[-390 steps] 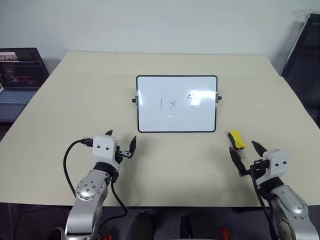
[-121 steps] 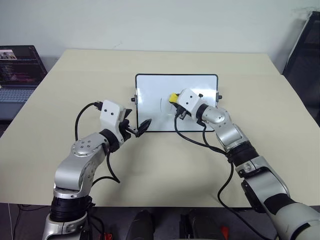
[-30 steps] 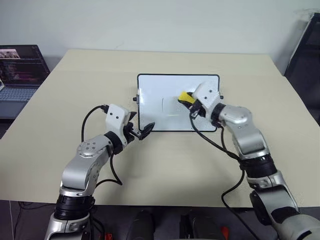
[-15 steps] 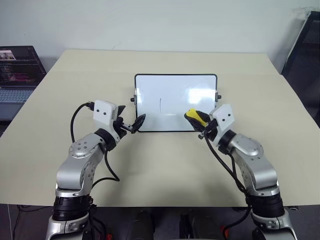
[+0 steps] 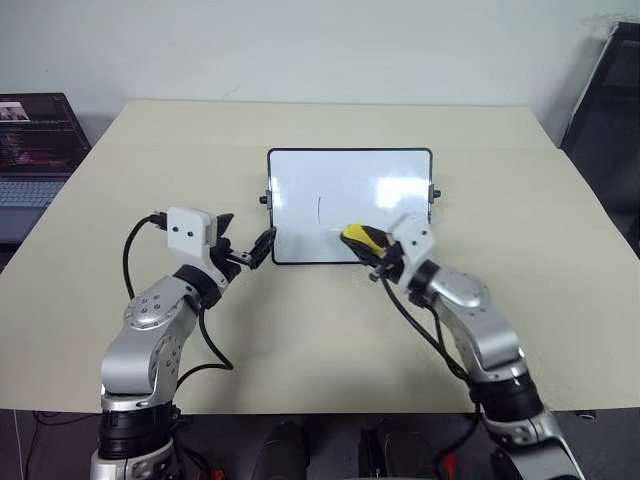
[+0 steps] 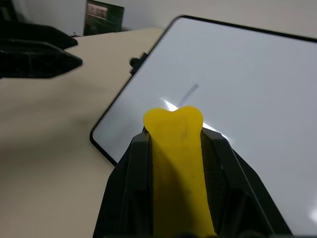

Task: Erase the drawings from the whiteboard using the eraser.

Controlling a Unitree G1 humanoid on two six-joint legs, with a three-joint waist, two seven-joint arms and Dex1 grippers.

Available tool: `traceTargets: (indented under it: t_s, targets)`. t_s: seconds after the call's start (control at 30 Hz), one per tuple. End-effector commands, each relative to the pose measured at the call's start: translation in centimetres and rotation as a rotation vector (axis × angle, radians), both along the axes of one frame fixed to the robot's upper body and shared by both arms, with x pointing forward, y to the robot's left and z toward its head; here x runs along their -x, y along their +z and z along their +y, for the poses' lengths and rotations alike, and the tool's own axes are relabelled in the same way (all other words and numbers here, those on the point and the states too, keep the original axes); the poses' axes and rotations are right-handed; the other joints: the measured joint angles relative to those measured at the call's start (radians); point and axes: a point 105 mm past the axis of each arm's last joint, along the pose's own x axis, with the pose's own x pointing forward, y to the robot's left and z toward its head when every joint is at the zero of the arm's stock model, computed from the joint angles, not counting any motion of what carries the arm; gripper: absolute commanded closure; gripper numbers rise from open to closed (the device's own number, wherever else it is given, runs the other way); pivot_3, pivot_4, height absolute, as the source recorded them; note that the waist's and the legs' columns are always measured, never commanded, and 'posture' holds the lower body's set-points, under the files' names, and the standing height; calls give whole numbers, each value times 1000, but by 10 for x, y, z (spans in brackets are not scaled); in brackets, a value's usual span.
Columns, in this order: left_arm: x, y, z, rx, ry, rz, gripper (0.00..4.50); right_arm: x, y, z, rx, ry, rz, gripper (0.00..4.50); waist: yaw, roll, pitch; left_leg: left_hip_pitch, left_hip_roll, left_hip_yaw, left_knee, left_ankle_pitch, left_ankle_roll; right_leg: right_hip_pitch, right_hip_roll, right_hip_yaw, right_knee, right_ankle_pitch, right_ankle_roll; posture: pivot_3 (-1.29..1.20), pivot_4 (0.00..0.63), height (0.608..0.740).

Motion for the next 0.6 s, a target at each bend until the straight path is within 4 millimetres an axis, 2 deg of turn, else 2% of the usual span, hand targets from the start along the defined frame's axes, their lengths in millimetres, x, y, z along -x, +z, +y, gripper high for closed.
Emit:
traceTargets:
  t_s: [0.03, 0.17, 0.47, 0.53, 0.6]
  targets:
    - [4, 12, 1, -23, 3, -43, 0, -15, 11, 14, 113, 10, -103, 3514, 1, 0, 0, 0, 0, 0, 0, 0, 0, 0, 0, 0, 0, 0, 0, 0, 150, 740]
    - [6, 1, -4, -78, -33, -9, 0, -38, 21, 24, 301, -5, -249, 3514, 3, 0, 0, 0, 0, 0, 0, 0, 0, -1, 0, 0, 0, 0, 0, 0, 150, 740]
    - [3, -7, -19, -118, -90, 5, 0, -86, 53, 32, 430, -99, -375, 3514, 2, 0, 0, 0, 0, 1, 0, 0, 0, -1, 0, 0, 1, 0, 0, 0, 150, 740]
    - [1, -9, -19, -121, -91, 6, 0, -90, 52, 38, 450, -80, -368, 3514, 2, 0, 0, 0, 0, 1, 0, 0, 0, -1, 0, 0, 1, 0, 0, 0, 150, 740]
    - [1, -11, -20, -122, -94, 7, 0, -87, 39, 45, 511, -16, -345, 3514, 1, 0, 0, 0, 0, 1, 0, 0, 0, -1, 0, 0, 1, 0, 0, 0, 150, 740]
